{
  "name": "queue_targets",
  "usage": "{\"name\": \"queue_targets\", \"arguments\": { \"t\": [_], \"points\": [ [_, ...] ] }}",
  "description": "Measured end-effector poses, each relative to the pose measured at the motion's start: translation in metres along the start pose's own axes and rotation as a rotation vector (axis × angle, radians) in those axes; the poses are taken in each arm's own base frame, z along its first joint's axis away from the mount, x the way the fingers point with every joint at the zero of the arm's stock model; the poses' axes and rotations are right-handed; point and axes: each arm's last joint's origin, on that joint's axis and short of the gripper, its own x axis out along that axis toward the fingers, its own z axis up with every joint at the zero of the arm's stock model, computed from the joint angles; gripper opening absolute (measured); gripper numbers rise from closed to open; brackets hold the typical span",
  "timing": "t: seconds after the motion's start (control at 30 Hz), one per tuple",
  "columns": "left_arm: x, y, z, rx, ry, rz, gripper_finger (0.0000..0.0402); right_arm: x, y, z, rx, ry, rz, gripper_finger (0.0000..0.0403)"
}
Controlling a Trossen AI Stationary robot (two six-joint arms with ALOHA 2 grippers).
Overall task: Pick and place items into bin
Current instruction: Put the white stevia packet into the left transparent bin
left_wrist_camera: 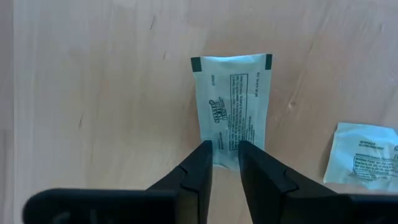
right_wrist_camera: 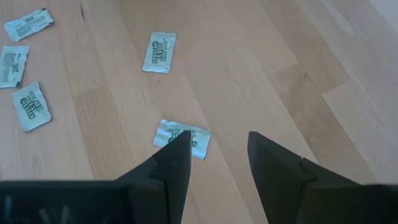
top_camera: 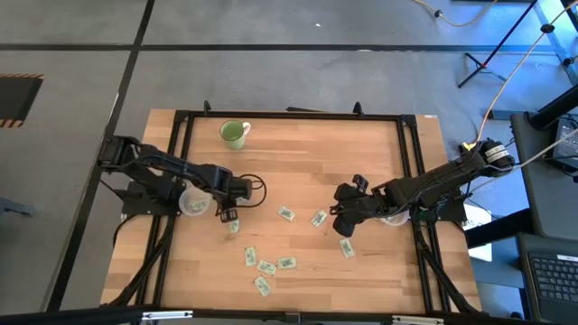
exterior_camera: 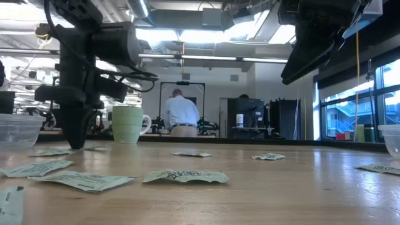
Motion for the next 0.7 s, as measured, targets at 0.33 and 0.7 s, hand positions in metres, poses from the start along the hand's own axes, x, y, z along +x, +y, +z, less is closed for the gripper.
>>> {"name": "queue_targets", "arguments": {
  "t": [0.33, 0.7],
  "points": [
    [0.001, -0.001, 0.000, 0.015, 0.003, -0.011, 0.0028, 0.000, 0.000, 0.000, -0.001, 0.000, 0.000, 0.0161],
    [-0.028, 0.000, 0.002, 0.031, 0.012, -0.028, 0.0002, 0.000, 0.000, 0.000, -0.001, 0.000, 0.000, 0.0161]
  ]
}}
